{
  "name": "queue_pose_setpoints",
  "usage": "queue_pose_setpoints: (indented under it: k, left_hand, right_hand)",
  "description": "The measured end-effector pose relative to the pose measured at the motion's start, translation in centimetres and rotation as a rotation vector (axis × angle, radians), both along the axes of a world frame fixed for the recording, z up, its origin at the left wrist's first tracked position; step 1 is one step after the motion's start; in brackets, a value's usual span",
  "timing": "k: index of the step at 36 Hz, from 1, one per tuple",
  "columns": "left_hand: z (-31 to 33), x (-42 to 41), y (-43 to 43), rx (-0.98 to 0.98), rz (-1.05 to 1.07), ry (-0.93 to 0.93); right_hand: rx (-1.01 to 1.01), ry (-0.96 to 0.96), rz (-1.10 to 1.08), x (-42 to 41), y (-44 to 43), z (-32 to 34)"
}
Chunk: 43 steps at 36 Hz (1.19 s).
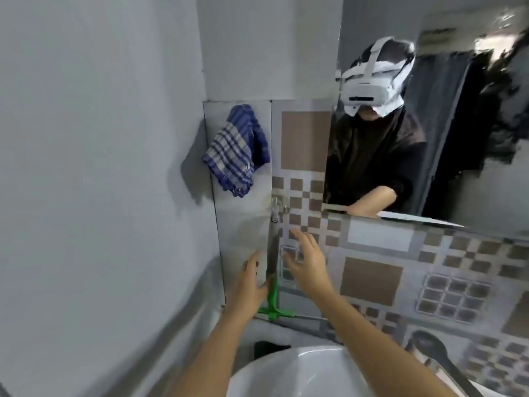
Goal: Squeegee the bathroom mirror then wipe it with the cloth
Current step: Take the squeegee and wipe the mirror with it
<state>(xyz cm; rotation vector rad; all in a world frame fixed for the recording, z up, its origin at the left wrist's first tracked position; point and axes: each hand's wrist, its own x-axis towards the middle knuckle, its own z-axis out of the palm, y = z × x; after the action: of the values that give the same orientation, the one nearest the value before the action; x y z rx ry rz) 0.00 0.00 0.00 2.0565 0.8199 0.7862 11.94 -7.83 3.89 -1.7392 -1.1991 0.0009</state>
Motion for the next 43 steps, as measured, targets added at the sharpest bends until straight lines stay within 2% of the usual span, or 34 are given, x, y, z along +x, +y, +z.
queue_pose_setpoints:
  k: [4, 7, 14, 23, 36, 38, 43]
  left_hand:
    - [-0.9, 1.4, 1.3, -0.090, -0.025, 0.089]
    - [-1.4, 1.8, 1.8, -0.187, -0.089, 0.051]
    - [-2.3, 1.8, 1.9, -0.255, -0.180, -0.009]
    - [-1.5, 0.6, 0.4, -0.221, -0.222, -0.045]
    - [2.6, -0.7, -4.5, -0.160, -0.212, -0.241]
    - [3.5, -0.7, -5.8, -0.204, -0.209, -0.299]
    - [5.8, -0.9, -9.9, 0.005, -0.225, -0.350]
  right_hand:
    - [0.009, 0.078, -0.061, 0.0, 2.1, -0.7]
    - [0.037, 0.147, -0.042, -0.4, 3.6, -1.2]
    - [0.112, 0.249, -0.031, -1.2, 4.6, -0.8]
    - [0.165, 0.290, -0.038, -2.2, 3.2, 0.4]
    - [0.360, 0.399, 0.013, -3.6, -3.1, 5.6]
    - [0.409, 0.413, 0.019, -3.7, -4.2, 6.8]
    - [0.560, 0.423, 0.002, -3.9, -8.2, 10.7]
